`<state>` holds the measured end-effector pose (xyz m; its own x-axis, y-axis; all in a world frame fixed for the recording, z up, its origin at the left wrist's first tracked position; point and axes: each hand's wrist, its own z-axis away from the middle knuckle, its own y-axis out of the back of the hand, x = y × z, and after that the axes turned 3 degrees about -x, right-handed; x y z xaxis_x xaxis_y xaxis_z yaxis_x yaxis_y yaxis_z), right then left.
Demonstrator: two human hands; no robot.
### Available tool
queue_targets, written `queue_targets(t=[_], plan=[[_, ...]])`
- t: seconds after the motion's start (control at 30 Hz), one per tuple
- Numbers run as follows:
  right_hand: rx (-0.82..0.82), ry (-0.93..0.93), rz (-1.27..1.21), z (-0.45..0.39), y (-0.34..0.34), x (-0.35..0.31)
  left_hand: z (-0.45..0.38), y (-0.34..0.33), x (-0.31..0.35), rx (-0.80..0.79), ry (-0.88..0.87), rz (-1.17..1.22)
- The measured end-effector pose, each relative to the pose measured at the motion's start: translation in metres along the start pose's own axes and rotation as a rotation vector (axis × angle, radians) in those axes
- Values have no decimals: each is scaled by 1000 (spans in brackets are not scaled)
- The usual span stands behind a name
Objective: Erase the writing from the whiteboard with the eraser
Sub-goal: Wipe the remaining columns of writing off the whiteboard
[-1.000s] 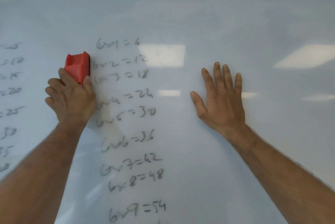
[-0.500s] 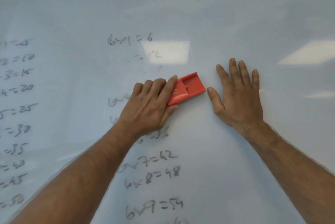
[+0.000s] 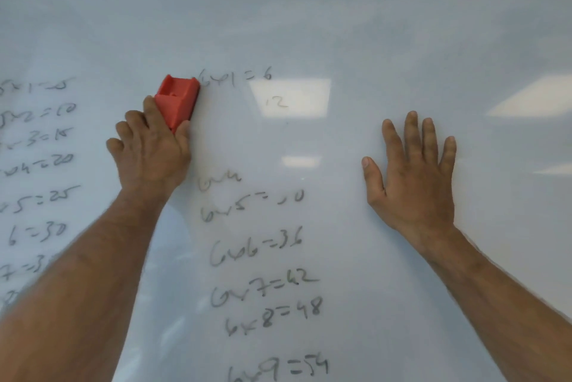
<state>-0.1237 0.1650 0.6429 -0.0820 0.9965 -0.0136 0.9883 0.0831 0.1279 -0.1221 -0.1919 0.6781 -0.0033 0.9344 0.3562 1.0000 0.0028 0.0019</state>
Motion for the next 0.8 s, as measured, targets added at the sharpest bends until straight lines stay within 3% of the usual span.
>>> queue_targets(t=[0.13, 0.33, 0.53, 0.8], plan=[[21, -73, 13, 5, -8, -19, -20, -5, -30, 9, 99, 55], [25, -116, 45, 6, -7, -22, -57, -9, -18, 19, 71, 113], [-7, -130, 53, 6, -6, -23, -74, -10, 50, 21, -140, 155], [-9, -131, 30, 7, -5, -23, -24, 1, 98, -38, -537, 136]])
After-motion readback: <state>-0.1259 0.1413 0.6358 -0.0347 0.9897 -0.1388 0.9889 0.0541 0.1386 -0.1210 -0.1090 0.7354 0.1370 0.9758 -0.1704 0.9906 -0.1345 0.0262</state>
